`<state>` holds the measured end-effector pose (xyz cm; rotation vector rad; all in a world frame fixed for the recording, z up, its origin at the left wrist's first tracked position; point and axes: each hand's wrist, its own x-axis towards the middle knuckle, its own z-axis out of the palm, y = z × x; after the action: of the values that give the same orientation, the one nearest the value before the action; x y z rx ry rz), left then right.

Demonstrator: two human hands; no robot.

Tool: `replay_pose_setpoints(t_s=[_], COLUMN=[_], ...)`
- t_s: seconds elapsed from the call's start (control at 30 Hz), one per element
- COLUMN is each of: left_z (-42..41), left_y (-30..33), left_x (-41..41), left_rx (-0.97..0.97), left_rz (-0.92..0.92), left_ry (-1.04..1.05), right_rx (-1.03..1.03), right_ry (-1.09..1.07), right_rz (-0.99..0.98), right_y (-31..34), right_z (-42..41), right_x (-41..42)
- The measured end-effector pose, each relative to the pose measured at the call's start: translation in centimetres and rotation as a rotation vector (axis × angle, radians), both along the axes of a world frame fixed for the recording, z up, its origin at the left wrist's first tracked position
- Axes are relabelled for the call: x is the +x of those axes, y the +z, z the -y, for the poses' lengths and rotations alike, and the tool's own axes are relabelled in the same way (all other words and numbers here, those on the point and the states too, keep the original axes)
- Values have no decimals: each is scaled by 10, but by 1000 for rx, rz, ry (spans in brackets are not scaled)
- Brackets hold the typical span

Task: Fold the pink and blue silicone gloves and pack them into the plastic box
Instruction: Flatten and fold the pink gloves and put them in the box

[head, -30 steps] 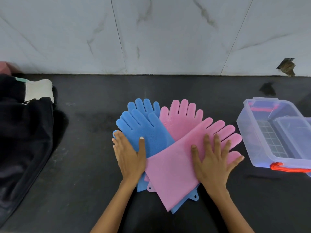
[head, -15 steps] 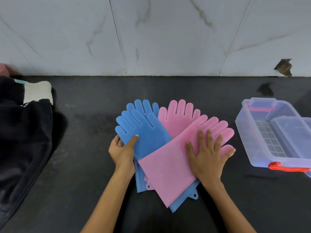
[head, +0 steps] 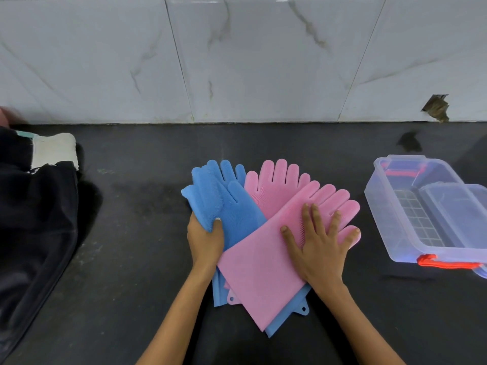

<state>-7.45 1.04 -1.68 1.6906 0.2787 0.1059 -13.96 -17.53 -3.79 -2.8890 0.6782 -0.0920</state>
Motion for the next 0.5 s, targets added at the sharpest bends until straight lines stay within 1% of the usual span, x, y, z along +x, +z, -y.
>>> replay_pose_setpoints(t_s=[0.03,0.13,0.17,0.3,0.5], left_z=[-2,-13,-17,-31,-78], left_y=[0,2,3,4,2], left_x=[1,4,4,4,-7], left_rx=[-88,-444,-508,-547,-585], left_rz=[-54,-262,-302,-308,-262], left_ry=[37,132,145,163,252], right_rx=[2,18,24,49,71], right_ry=[9,28,33,92,279], right_rz=[1,10,15,29,25], right_y=[0,0,-1,0,5], right_z=[0,-3,-5,-17,-53], right_x=[1,4,5,14,33])
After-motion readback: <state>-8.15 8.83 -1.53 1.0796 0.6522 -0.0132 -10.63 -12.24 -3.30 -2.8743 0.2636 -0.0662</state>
